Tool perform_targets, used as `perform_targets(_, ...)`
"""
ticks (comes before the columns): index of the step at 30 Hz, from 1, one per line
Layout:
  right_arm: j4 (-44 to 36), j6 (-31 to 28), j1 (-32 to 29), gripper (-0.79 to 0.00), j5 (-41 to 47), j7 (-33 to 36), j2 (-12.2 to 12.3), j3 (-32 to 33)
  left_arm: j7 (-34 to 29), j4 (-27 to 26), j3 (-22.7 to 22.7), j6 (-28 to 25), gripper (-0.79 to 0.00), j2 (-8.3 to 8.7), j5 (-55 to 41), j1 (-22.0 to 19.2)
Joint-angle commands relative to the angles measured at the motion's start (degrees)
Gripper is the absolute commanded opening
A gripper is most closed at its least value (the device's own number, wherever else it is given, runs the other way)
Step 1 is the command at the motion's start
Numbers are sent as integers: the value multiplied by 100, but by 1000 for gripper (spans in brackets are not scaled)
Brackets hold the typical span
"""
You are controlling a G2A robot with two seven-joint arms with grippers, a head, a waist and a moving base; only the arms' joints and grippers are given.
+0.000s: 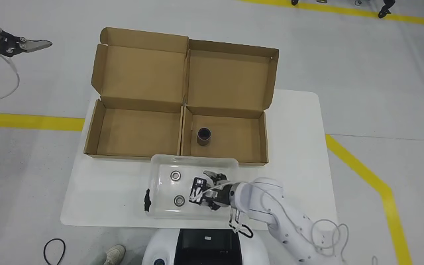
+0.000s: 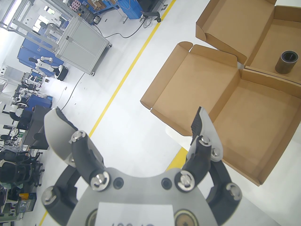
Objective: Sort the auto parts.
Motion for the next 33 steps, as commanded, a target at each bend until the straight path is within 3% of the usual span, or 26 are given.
perform_targets(1, 77, 11, 15, -145, 14, -37, 1, -27, 0, 0, 0, 0, 0, 0, 0, 0)
perform_targets(12, 537, 129, 161, -194, -88, -225, -19, -290, 0, 0, 0, 0, 0, 0, 0, 0)
perform_targets(19, 671, 229, 205, -317, -122, -340, -17, -350, 0, 0, 0, 0, 0, 0, 0, 0)
perform_targets(20, 683, 237, 208, -376, -132, -356, -15, -359, 0, 0, 0, 0, 0, 0, 0, 0)
perform_targets(24, 713, 300, 222, -474, -185, -468, -13, -387, 0, 0, 0, 0, 0, 0, 0, 0)
perform_targets(27, 744, 330, 240, -610, -215, -529, -13, -415, 0, 0, 0, 0, 0, 0, 0, 0)
perform_targets(29, 767, 343, 252, -785, -227, -559, -13, -432, 0, 0, 0, 0, 0, 0, 0, 0)
perform_targets(33, 768, 372, 275, -785, -233, -590, -13, -457, 0, 0, 0, 0, 0, 0, 0, 0)
